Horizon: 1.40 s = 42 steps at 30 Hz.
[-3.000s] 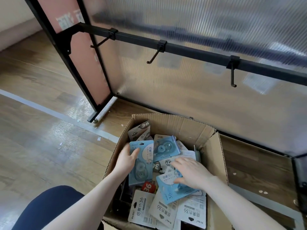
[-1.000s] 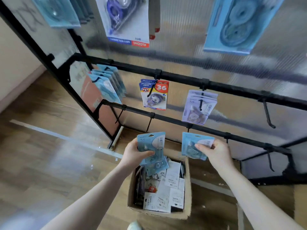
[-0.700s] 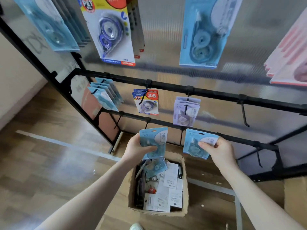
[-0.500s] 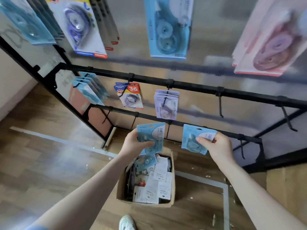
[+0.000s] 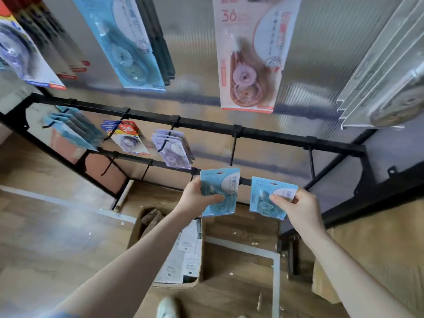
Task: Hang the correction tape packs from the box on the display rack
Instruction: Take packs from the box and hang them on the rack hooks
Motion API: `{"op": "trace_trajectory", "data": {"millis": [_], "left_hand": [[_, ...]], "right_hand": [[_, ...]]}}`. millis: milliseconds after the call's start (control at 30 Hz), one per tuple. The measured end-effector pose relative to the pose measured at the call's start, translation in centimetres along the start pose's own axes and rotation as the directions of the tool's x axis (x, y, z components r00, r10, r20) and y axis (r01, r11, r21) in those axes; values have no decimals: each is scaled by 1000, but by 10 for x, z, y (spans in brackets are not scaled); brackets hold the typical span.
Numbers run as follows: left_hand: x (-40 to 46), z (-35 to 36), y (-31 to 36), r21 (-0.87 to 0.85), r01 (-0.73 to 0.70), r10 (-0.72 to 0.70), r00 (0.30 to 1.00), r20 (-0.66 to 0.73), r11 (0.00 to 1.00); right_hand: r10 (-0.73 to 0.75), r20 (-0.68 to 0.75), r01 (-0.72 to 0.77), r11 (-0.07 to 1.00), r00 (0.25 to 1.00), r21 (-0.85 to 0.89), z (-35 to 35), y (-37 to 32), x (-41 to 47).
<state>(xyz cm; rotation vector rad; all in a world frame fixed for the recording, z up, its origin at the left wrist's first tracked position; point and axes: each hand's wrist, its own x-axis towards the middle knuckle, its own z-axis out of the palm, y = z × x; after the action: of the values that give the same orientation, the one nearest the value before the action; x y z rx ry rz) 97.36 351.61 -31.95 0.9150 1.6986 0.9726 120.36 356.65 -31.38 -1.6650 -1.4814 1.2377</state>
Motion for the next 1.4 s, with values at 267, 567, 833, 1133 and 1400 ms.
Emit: {"op": "trace_trajectory", "data": {"millis": [267,567,833,1133,1400], "left_hand": [[25,8,7,34,-10,7,997,81,999],[45,1,1,19,-24,20,986,163,1000],[46,-7,-9,27,-75,70,986,149,997],[50,-6,-5,116,-170,146,971,188,979],[65,6,-3,81,-118,98,970,221,990]], "right_hand": [[36,-46,-37,999,998,-4,-5,16,1],[63,-78,-65,998,995,-24,4,15,2],[72,-76,-74,997,995,-28,15,12,2],[86,-42,-88,994,995,-62,21,17,-1],[110,-36,-112,992,993,-57,19,24,-5]]}}
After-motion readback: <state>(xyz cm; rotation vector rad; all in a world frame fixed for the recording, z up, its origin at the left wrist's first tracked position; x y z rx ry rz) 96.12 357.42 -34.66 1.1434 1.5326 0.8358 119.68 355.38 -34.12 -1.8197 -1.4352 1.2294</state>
